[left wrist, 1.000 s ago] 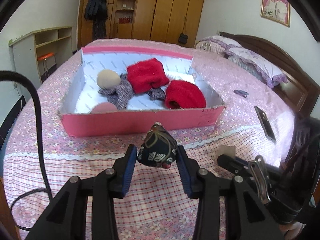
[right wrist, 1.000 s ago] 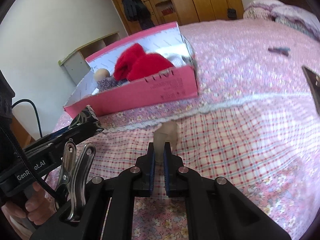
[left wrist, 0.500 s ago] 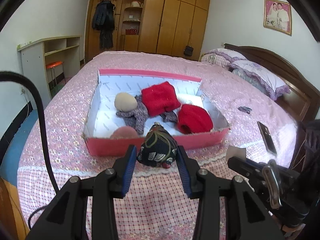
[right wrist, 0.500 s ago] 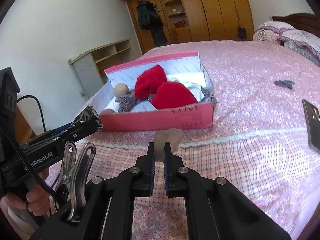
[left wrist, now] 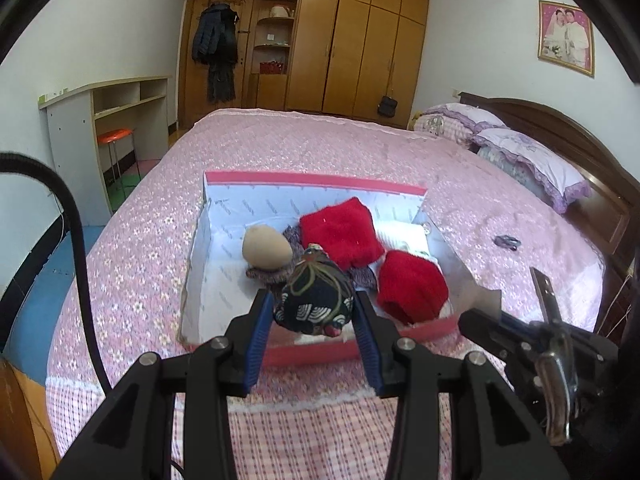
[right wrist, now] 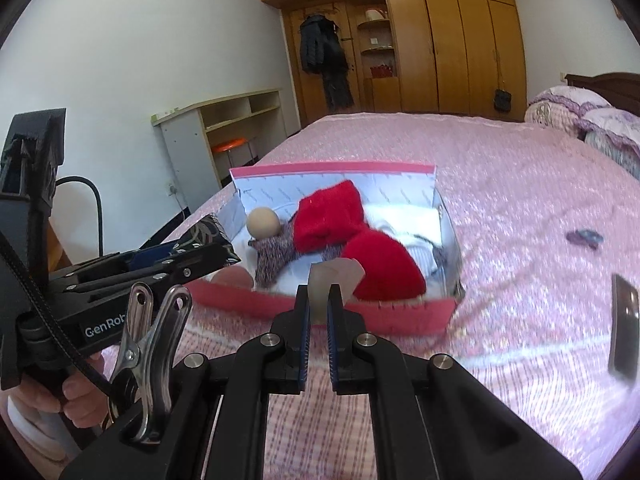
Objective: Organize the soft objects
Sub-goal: 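Carry the black pouch over the shoebox with the left gripper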
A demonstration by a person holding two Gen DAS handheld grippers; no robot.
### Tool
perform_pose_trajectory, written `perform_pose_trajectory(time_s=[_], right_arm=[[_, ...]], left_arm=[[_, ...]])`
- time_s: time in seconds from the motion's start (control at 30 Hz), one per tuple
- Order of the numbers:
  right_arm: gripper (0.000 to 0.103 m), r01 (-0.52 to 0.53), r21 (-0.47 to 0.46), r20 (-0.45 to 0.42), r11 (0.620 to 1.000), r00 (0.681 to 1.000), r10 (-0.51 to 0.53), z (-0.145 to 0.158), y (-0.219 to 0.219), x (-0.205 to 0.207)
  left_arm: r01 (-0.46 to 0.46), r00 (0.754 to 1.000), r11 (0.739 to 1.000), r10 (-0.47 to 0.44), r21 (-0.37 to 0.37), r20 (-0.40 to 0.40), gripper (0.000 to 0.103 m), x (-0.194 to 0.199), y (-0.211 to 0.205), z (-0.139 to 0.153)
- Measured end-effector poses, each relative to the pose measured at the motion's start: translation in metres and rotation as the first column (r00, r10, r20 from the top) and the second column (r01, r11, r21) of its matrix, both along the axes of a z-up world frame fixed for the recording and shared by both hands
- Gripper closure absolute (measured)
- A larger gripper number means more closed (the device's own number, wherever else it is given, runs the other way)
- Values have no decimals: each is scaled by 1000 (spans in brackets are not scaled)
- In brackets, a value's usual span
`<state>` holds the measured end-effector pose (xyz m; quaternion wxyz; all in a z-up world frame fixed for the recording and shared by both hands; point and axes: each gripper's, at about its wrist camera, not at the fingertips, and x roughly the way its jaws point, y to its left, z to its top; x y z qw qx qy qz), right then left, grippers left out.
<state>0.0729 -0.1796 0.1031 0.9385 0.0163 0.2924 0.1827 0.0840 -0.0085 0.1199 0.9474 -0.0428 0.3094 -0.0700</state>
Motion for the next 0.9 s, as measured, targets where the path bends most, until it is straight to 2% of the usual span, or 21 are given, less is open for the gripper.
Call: perform_pose_trajectory(time_s=[0.4,0.9], right_arm=[[95,0,-38,6,999,1000,0,3,11,41],[95,18,-48,-20,999,1000,-19,-9,17,73]], left_arm=[[-29,1000,999,29,27,2,61,35,-2,3],[-52,998,997,54,56,-39,61,71,-6,-15]])
